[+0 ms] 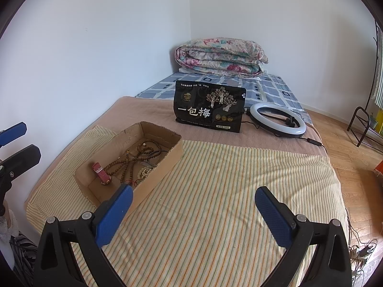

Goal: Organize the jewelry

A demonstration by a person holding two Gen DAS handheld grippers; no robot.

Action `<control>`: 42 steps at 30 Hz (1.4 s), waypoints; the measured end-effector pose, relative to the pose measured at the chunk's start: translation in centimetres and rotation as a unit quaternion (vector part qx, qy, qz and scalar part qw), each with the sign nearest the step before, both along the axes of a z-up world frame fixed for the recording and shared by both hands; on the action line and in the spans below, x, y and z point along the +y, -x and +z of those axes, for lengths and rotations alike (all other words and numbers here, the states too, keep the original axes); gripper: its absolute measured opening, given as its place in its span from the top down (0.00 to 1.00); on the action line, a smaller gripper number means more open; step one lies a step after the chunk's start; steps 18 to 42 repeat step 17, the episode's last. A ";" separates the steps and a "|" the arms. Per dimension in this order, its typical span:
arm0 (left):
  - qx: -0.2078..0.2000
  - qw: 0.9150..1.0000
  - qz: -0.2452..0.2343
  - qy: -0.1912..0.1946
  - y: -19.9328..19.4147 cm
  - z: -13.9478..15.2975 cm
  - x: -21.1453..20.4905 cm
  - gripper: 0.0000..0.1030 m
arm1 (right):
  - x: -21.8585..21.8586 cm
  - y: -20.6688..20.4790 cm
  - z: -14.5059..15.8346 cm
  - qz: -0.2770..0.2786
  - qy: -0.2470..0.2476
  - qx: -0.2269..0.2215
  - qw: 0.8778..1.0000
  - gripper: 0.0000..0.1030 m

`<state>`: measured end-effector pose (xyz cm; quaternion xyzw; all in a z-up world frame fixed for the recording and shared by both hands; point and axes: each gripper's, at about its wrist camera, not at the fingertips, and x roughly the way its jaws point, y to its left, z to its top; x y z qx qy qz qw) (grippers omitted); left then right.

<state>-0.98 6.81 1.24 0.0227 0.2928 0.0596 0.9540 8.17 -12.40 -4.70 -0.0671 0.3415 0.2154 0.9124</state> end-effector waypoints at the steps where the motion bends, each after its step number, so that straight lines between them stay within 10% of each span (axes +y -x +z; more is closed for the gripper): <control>1: 0.000 1.000 0.000 0.000 0.0 0.0 0.0 0.00 | 0.0 0.0 0.0 0.000 0.000 0.001 1.000 0.00; 42: -0.004 1.000 0.010 -0.008 0.0 -0.1 0.1 0.00 | 0.1 0.2 -0.5 0.000 0.002 0.004 1.000 0.00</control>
